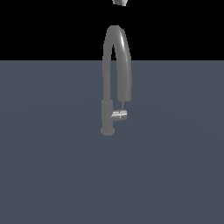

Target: Turn on the faucet by rotating a designated handle.

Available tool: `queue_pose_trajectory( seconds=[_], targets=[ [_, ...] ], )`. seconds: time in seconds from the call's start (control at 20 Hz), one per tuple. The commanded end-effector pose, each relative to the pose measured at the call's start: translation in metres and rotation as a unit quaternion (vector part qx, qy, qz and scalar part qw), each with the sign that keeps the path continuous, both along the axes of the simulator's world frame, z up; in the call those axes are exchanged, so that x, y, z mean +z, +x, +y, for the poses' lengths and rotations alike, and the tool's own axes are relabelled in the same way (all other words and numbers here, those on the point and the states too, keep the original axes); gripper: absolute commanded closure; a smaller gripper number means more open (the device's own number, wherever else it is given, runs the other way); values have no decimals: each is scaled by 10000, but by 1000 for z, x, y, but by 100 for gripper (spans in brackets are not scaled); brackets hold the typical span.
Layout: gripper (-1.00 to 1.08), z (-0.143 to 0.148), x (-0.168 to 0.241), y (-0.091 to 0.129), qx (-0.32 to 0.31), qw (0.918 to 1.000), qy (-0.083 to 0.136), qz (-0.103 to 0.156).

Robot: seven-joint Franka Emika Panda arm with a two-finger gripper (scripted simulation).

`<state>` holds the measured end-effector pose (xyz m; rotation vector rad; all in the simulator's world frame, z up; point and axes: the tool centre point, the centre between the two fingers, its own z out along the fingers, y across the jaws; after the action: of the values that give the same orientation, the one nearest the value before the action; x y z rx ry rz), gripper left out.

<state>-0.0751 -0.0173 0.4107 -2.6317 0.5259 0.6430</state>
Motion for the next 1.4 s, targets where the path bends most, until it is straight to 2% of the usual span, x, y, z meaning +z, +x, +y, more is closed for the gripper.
queue_pose_trajectory(
  seconds=[0.0,0.4,0.75,1.05,1.2,1.35],
  targets=[
    [108,-3,-10,12,-162,9995,166,204],
    [108,-11,-47,46,-691,9912,709,874],
    [108,-19,-85,73,-1179,9742,1212,1492],
    [108,-24,-124,92,-1626,9504,1672,2057],
    [108,-26,-146,100,-1864,9344,1915,2356],
    [108,-27,-170,108,-2114,9149,2167,2669]
  ],
)
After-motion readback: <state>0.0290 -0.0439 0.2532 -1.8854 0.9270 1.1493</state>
